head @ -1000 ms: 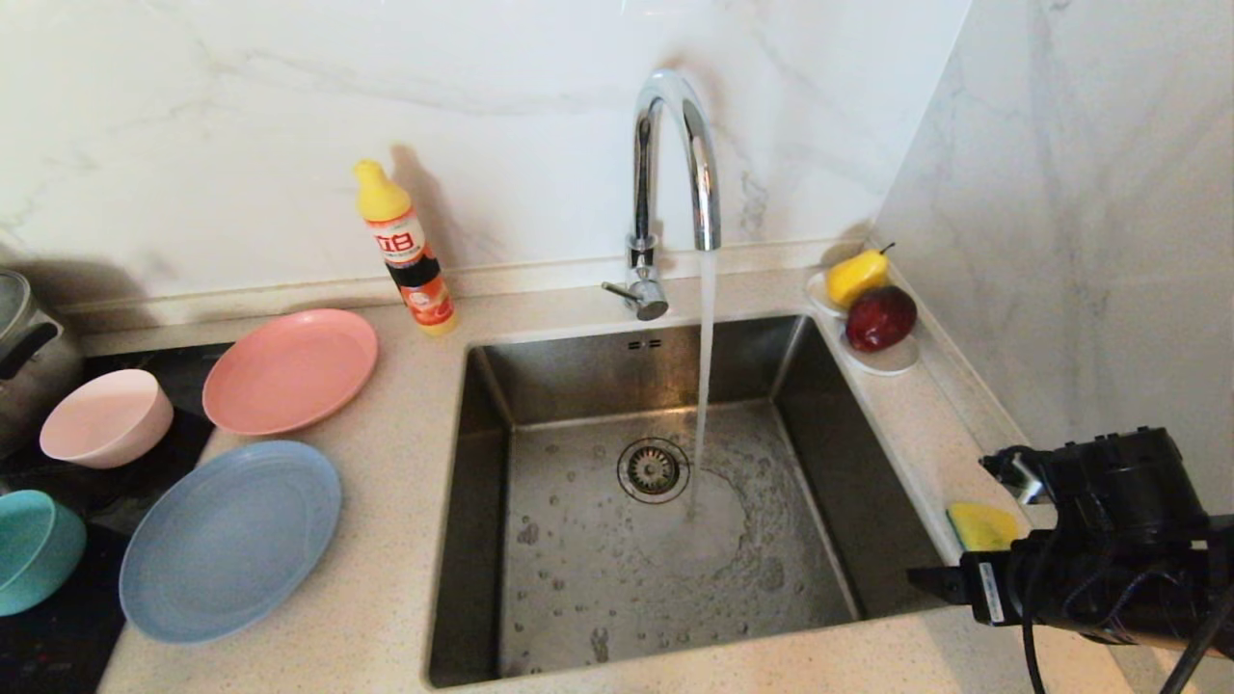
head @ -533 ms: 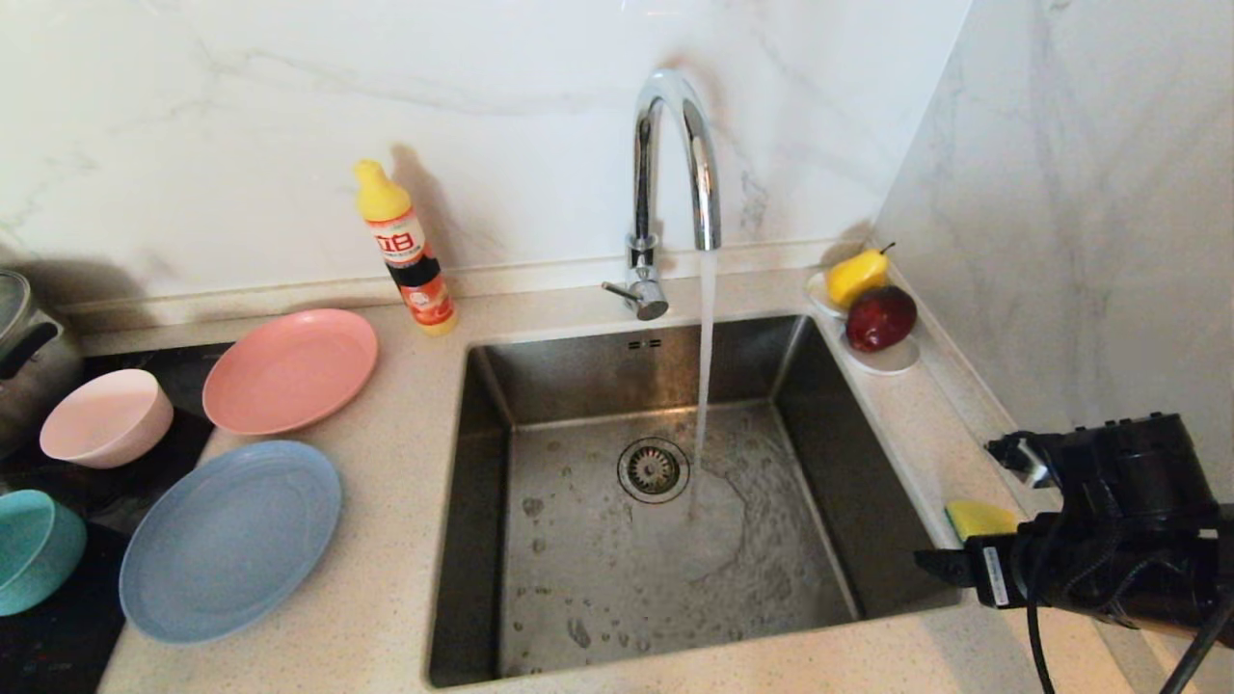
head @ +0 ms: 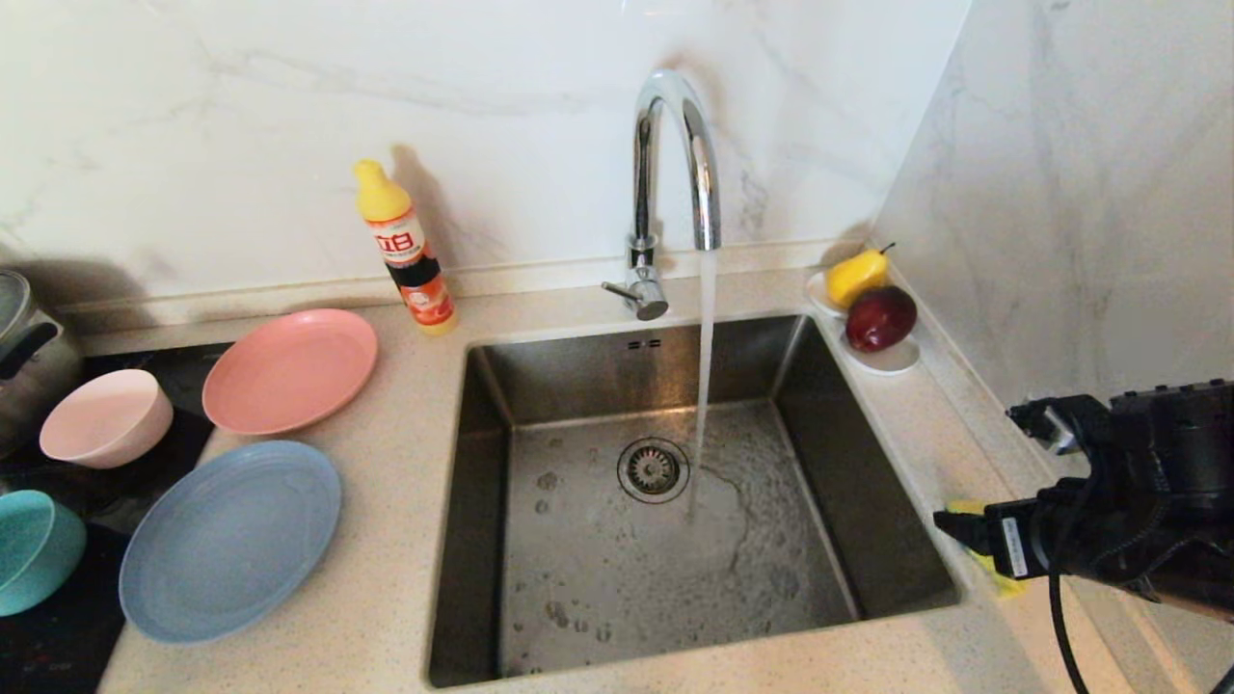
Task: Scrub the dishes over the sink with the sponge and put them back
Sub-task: Put down the sponge, then turn off the faucet
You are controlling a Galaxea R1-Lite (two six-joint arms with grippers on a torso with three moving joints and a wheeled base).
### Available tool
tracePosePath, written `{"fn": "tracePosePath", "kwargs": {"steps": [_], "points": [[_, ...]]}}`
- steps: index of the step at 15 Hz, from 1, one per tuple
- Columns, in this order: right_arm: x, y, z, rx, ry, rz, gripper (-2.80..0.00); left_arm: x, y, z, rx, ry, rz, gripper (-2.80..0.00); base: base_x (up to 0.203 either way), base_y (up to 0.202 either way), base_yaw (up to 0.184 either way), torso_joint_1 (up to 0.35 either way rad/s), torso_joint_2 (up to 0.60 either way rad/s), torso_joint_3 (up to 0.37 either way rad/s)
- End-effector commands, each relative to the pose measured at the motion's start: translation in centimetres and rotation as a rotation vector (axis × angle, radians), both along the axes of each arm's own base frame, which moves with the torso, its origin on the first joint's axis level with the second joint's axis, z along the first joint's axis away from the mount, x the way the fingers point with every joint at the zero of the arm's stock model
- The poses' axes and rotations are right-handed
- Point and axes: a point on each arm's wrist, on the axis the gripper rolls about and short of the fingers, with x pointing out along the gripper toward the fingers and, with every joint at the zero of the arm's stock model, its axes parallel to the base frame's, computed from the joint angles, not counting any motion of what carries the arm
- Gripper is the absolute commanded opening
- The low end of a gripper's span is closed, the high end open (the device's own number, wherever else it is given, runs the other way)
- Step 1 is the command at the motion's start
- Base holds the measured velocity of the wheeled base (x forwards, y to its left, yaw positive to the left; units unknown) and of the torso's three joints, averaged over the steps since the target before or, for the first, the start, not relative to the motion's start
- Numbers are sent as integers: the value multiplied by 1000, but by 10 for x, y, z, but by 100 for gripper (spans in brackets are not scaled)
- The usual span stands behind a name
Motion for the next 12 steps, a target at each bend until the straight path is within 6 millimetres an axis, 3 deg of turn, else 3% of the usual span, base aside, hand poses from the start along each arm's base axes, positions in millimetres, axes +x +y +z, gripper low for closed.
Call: {"fn": "tracePosePath", "kwargs": {"steps": [1,4,7,9,12], "points": [[-11,-2,16,11,-73,4,-280,0,0,0,1,1,0,-280,0,0,0,0,0,0],[-42,-6,42,52,-200,42,-280,0,0,0,1,1,0,-280,0,0,0,0,0,0],[-94,-16,57,85,-347,122,-280,0,0,0,1,1,0,-280,0,0,0,0,0,0],[-136,-28,51,63,-446,126,-280,0,0,0,1,1,0,-280,0,0,0,0,0,0],[-190,-40,16,30,-554,79,-280,0,0,0,1,1,0,-280,0,0,0,0,0,0]]}}
